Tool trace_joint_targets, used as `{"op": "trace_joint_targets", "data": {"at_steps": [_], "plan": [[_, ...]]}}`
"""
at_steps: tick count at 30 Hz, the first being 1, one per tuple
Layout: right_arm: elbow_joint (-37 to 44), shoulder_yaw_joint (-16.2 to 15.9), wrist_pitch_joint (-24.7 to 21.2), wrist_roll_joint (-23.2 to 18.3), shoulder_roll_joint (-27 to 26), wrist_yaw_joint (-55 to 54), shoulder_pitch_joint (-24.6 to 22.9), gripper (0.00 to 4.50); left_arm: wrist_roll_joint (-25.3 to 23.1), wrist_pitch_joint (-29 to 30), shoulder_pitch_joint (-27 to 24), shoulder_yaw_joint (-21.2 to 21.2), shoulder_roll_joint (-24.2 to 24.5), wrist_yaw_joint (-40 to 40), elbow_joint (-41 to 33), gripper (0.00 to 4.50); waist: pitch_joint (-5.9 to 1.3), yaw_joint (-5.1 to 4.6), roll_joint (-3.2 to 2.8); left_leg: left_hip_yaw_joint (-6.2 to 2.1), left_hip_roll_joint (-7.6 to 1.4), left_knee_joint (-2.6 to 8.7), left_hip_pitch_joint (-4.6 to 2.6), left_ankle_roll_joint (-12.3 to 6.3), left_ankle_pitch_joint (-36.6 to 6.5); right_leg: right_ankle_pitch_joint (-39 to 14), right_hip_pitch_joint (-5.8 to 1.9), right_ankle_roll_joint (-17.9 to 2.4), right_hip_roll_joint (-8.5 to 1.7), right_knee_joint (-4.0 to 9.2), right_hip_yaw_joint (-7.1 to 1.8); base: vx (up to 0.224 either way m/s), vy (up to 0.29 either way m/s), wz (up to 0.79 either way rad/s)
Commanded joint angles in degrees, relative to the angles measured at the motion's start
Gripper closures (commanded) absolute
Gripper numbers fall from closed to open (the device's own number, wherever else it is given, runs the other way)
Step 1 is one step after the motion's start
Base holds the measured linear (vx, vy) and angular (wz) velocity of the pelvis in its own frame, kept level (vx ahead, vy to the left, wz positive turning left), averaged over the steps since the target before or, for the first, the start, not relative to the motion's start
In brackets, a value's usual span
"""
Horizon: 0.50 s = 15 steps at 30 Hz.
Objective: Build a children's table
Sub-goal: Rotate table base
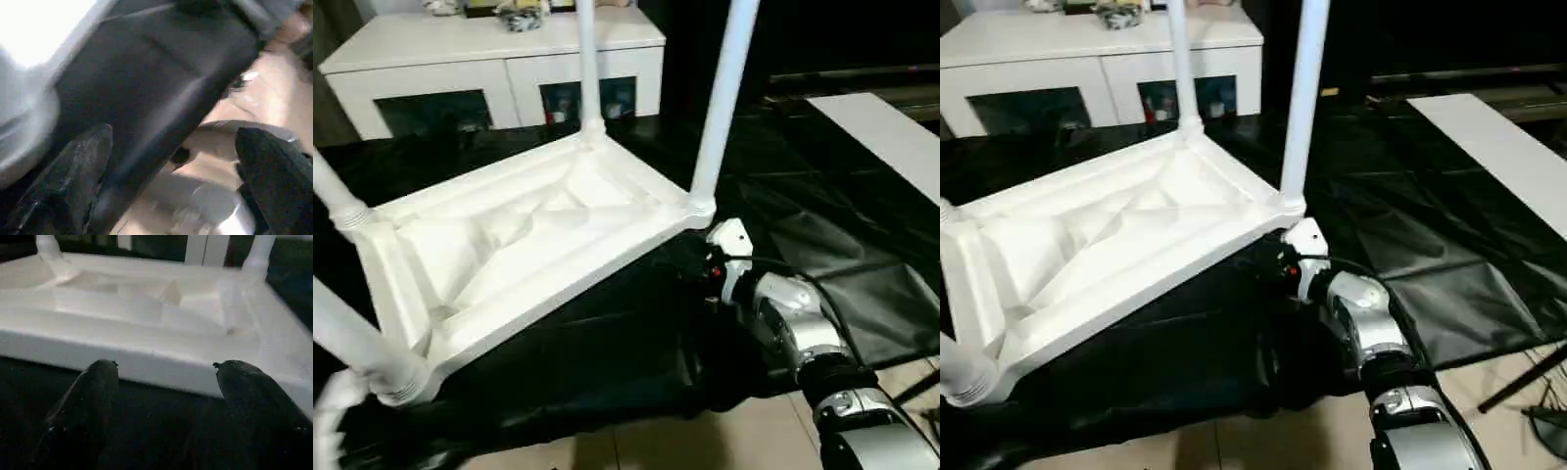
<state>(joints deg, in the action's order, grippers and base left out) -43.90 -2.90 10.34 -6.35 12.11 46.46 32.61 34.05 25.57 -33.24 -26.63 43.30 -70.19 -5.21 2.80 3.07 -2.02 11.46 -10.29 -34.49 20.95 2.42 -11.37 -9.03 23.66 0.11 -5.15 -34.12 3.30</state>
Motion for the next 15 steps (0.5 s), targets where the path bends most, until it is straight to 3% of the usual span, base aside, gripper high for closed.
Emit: {"op": "trace_joint_targets", "data": {"at_steps": [1, 4, 6, 7, 9, 12, 15], "plan": [[3.39, -0.47, -1.88, -0.12, -0.01, -0.32, -1.54, 0.91, 0.56, -1.93, -0.44, -4.46, 1.49, -0.58, 3.85, 0.04, -1.98, 0.28, -0.65, -1.69, -2.80, 5.85, -1.60, 1.10, -29.64, -33.21, -0.46, -7.28, -2.33, 5.44, -2.35, 0.000, 0.000, 0.00], [4.58, -0.89, -2.25, 0.04, -0.11, -0.50, -2.70, 0.91, 0.17, -3.66, -0.68, -10.20, 3.84, -0.89, 9.90, 0.04, -2.05, 0.27, -0.67, -1.96, -2.88, 6.12, -1.47, 1.54, -30.09, -32.91, -0.66, -7.12, -2.33, 5.28, -2.29, 0.000, 0.000, 0.00], [5.23, -1.12, -2.53, 0.22, -0.26, -0.66, -3.26, 0.91, 0.21, -4.22, -0.44, -12.74, 5.14, -1.41, 12.78, 0.04, -2.14, 0.47, -0.57, -1.82, -2.84, 6.07, -1.81, 1.62, -30.68, -31.87, -0.31, -7.28, -2.15, 5.37, -2.35, 0.000, 0.000, 0.00], [5.34, -1.17, -2.56, 0.28, -0.36, -0.77, -3.44, 0.91, 0.06, -5.35, 0.28, -14.10, 5.82, -1.19, 14.37, 0.04, -2.14, 0.51, -0.60, -1.94, -3.01, 6.25, -1.69, 1.72, -30.76, -30.86, -0.53, -7.79, -2.26, 5.14, -2.37, 0.000, 0.000, 0.00], [5.66, -1.19, -3.07, 0.44, -0.76, -1.60, -3.91, 0.91, 2.03, -6.54, 4.16, -17.83, 6.77, -0.19, 16.78, 0.04, -2.08, 0.69, -0.69, -1.87, -3.07, 6.34, -2.02, 2.04, -31.92, -30.69, -0.23, -8.07, -2.11, 5.14, -2.38, 0.000, 0.000, 0.00], [6.20, -1.22, -3.92, 1.24, -1.09, -3.39, -4.48, 0.91, 4.28, -5.71, 6.55, -18.88, 7.00, -0.48, 16.47, 0.04, -1.95, 0.98, -0.80, -1.97, -3.09, 6.52, -2.09, 3.13, -33.52, -29.97, -0.30, -8.66, -2.24, 4.97, -2.39, 0.000, 0.000, 0.00], [4.17, -1.32, -3.85, 2.91, -1.16, -6.49, -4.21, 0.91, 6.81, -3.58, 8.25, -18.24, 6.42, -0.79, 13.31, 0.04, -1.77, 0.82, -0.55, -2.21, -3.05, 6.78, -2.12, 3.70, -35.61, -32.15, -0.51, -7.81, -2.38, 4.98, -2.41, 0.000, 0.000, 0.00]]}}
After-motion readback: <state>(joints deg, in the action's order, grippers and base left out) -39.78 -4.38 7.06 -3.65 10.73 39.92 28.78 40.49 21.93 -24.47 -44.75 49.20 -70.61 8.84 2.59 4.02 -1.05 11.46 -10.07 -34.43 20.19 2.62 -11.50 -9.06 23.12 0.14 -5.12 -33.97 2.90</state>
